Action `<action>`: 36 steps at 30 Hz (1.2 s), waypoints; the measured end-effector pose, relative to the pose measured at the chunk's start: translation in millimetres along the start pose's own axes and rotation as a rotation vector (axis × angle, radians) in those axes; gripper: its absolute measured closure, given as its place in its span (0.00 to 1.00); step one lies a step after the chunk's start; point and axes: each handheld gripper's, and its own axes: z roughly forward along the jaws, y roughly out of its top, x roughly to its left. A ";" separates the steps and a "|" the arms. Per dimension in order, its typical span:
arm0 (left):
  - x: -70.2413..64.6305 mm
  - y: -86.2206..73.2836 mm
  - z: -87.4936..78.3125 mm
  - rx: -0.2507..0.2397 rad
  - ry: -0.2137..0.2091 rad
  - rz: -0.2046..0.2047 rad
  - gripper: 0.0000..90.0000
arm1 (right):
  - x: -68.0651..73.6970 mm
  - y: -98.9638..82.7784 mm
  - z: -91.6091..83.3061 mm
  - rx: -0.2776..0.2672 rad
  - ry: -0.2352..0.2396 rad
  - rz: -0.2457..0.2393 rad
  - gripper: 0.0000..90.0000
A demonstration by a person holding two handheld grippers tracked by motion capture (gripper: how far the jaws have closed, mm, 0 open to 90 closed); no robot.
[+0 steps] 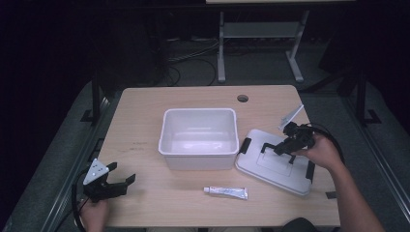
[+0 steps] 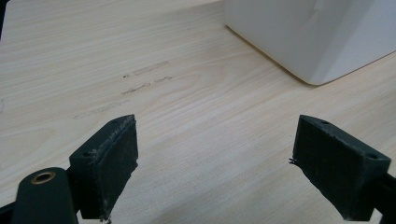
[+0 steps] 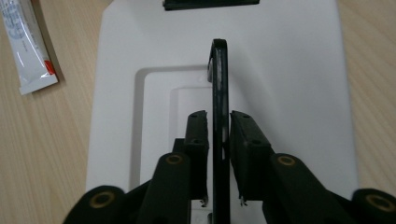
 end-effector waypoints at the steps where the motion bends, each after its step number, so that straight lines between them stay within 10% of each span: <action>1: -0.1 0.0 0.1 0.000 -0.001 0.000 0.15 | 0.4 -0.3 -0.7 -0.005 0.000 0.005 0.82; 16: -1.8 0.5 1.2 0.005 -0.006 0.006 0.15 | 18.4 0.5 -29.1 -0.056 -0.096 -0.014 0.61; 36: -2.9 0.7 1.0 0.003 -0.011 0.014 0.15 | 70.0 -9.0 -21.7 -0.044 -0.076 -0.084 0.54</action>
